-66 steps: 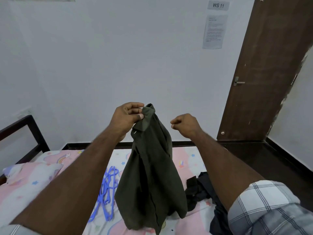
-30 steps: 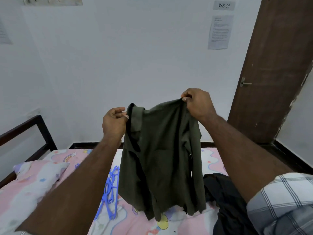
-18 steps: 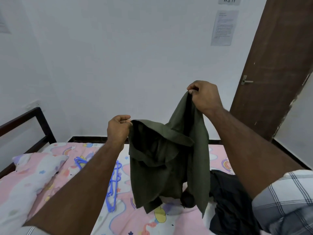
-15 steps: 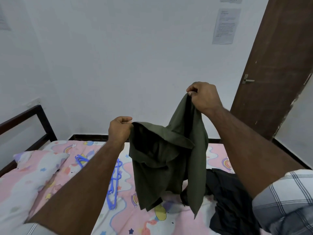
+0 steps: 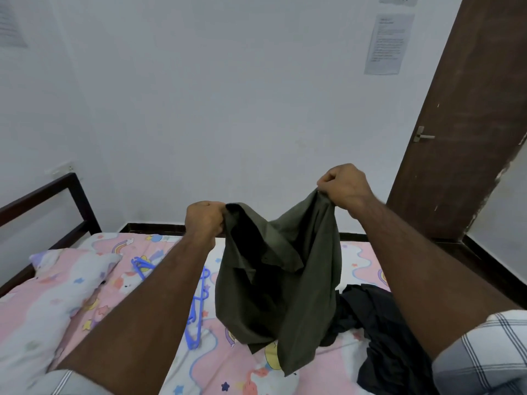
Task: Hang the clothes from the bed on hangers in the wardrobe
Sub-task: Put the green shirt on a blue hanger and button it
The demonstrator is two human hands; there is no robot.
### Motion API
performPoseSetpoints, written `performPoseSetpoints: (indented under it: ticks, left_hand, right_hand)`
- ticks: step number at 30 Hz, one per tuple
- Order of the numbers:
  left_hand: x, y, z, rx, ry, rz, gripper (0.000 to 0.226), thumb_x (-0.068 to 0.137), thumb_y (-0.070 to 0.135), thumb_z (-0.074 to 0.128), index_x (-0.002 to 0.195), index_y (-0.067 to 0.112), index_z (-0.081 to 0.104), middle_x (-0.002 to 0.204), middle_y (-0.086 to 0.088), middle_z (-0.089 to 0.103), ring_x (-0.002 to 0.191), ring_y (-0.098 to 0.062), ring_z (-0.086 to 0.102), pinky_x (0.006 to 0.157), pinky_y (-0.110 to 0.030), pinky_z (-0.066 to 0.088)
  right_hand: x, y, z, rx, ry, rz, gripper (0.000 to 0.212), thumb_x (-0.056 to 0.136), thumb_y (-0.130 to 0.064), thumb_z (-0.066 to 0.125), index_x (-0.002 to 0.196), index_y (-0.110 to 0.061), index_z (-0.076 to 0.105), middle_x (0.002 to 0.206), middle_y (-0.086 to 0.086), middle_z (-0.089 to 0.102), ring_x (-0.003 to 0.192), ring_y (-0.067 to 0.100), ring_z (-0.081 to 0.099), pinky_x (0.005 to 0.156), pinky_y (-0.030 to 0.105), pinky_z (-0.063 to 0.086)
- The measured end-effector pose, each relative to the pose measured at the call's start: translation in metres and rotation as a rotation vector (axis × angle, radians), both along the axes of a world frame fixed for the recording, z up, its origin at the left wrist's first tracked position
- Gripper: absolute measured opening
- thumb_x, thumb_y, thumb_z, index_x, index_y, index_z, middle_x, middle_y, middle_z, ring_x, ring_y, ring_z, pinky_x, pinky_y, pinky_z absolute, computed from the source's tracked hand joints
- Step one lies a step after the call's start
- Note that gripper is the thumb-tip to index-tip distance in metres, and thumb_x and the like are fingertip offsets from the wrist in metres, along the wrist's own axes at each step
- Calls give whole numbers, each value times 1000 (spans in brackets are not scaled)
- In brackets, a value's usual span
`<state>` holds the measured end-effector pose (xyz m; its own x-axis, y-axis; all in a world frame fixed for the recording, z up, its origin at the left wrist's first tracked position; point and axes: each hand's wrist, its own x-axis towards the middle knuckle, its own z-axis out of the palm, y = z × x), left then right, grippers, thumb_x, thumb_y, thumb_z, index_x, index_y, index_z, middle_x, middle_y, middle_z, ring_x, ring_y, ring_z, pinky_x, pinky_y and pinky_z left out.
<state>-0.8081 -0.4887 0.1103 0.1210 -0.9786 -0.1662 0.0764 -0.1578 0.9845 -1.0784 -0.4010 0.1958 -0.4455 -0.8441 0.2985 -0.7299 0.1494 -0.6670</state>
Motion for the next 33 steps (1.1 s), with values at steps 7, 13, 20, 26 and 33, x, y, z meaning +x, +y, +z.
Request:
performPoseSetpoints:
  ticks: [7,13,20,26,33]
  left_hand:
    - [-2,12,2,-52,51,-103,10,83,-6,61,85,-1,70,81,-20,66,72,-29,62,75,-43,61]
    - [20,15,-33,42,2,-207,13,90,-4,59,94,-5,71,85,-18,68,75,-26,67,71,-30,61]
    - [21,20,-83,51,-221,-347,25,94,-8,55,108,5,69,96,-11,68,79,-21,66,72,-27,55]
    - [14,31,-122,-22,-606,-465,35,92,-9,56,121,5,68,104,-9,70,95,-24,66,75,-27,50]
    - [2,52,-172,-1,-899,-613,32,88,9,66,120,11,70,110,-4,72,99,-22,67,89,-34,56]
  right_hand:
    - [14,-3,-1,-91,-114,79,12,86,-8,66,86,-16,75,84,-10,70,73,3,62,57,14,46]
    - [16,-2,16,-269,-7,114,12,91,-15,67,97,-18,76,86,-12,68,80,-2,61,74,6,46]
    - [17,-5,32,-369,-19,115,13,89,-16,68,98,-20,77,83,-19,67,81,-3,63,82,17,52]
    - [17,-8,32,-373,-83,105,13,87,-17,69,95,-23,77,76,-17,65,73,-3,62,75,15,50]
    - [18,-11,25,-369,-157,113,10,85,-17,72,90,-26,76,73,-12,66,71,1,62,72,19,52]
